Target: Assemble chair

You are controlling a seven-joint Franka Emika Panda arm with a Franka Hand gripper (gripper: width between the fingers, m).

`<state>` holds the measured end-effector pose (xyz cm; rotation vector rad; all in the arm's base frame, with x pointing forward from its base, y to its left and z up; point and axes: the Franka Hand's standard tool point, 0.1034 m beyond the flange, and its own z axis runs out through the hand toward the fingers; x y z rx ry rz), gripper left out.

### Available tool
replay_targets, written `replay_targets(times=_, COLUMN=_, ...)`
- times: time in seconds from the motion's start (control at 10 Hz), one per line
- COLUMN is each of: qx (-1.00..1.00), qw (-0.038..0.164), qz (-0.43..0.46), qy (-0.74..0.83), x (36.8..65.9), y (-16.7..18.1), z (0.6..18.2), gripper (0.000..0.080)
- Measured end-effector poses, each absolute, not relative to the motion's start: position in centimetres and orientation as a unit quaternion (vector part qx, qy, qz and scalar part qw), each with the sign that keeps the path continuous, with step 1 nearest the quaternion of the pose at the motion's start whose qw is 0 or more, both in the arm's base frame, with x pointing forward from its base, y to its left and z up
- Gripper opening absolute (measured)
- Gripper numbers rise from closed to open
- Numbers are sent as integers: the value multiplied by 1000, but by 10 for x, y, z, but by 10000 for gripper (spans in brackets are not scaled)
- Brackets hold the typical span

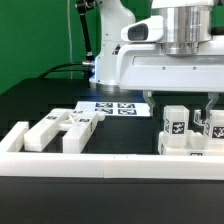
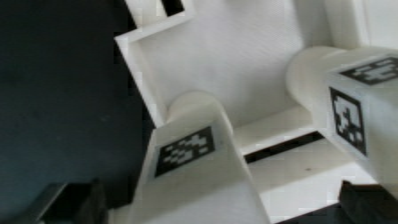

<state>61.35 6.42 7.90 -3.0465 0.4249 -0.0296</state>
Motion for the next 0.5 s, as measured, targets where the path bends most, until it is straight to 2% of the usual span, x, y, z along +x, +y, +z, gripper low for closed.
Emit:
replay_targets(times=0.2, qx=-998, qw=30, qz=-13, qy=46, x=614, y=60, z=79, gripper=649)
replay_targets(times=0.4, qx=-999, qw=30, qz=-14, qy=16, x=614, y=58, z=79, gripper=649)
replay_targets(times=0.5, qx=-999, qw=30, qz=-14, qy=17, x=614, y=58, z=79, gripper=527)
